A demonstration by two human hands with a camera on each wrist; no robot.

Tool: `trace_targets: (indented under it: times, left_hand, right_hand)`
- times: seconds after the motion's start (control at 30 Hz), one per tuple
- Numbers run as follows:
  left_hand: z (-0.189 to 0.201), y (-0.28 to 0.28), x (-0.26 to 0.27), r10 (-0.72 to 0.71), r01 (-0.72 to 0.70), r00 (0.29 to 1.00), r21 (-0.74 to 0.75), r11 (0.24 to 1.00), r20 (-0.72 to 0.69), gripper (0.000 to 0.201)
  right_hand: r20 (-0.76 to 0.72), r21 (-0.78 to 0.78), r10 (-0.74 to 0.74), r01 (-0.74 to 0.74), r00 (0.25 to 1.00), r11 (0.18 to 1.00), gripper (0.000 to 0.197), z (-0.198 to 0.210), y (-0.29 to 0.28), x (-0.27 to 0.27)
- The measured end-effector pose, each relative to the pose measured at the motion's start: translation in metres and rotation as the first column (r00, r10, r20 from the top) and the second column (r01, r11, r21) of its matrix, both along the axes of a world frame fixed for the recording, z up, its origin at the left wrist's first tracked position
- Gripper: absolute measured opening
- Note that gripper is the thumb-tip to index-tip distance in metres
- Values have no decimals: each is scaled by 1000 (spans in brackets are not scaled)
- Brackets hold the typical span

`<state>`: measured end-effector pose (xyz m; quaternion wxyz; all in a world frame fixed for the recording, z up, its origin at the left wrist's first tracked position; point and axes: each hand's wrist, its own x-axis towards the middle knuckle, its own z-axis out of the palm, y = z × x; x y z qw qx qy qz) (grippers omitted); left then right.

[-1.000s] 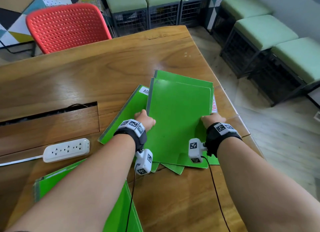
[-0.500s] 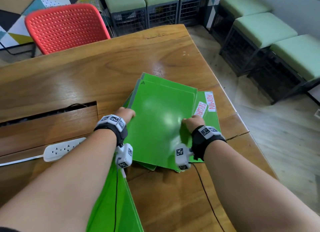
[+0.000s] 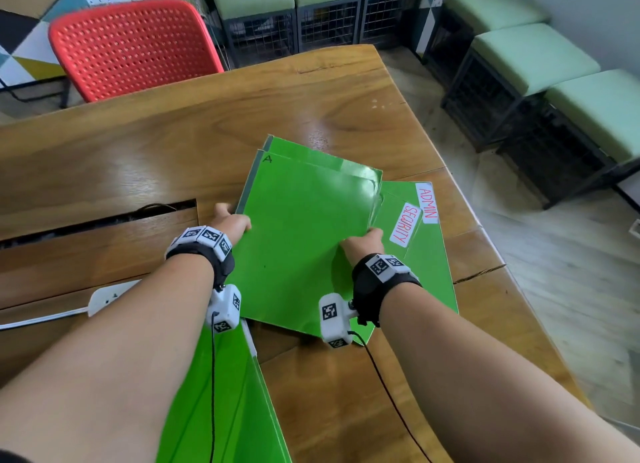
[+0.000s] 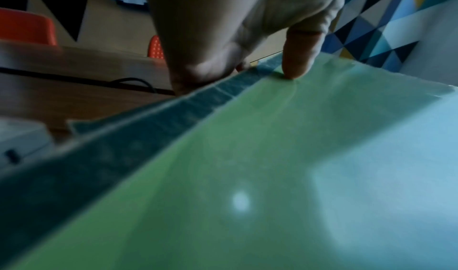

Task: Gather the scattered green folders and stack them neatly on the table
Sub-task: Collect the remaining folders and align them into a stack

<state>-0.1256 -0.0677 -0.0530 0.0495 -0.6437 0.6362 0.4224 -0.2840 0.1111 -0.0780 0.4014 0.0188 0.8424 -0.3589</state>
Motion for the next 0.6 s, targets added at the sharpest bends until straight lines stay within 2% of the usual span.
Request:
trace_targets:
  times: [0.07, 0.17, 0.3, 0.37, 0.43, 0.53, 0.6]
  left_hand:
    - [9, 6, -10, -36, 36, 999, -13, 999, -17, 68]
    - [16, 21, -26, -145, 145, 989, 13, 989, 37, 72]
    - [5, 54, -48, -233, 228, 968, 60, 972, 92, 73]
    - [-3, 71, -56, -254, 244, 949, 71, 967, 189, 76]
    - [-11, 81, -60, -233, 223, 949, 70, 972, 210, 76]
    - [-12, 85, -63, -198, 183, 969, 112, 977, 147, 75]
    - [-13, 85, -63, -170, 155, 970, 97, 983, 173, 78]
  right_hand:
    - [8, -66, -92, 92, 996, 994, 59, 3, 7, -7]
    - [-129, -10, -103, 102, 986, 995, 59, 9, 20, -28]
    - [-80, 157, -79, 91, 994, 983, 31, 10, 46, -57]
    - [-112, 266, -21, 51, 993, 963, 38, 9, 60, -66]
    - [-134, 297, -19, 59, 991, 953, 50, 4, 69, -69]
    - [-84, 172, -106, 119, 991, 978, 68, -8, 68, -70]
    - [-7, 51, -164, 164, 986, 985, 72, -10, 63, -71]
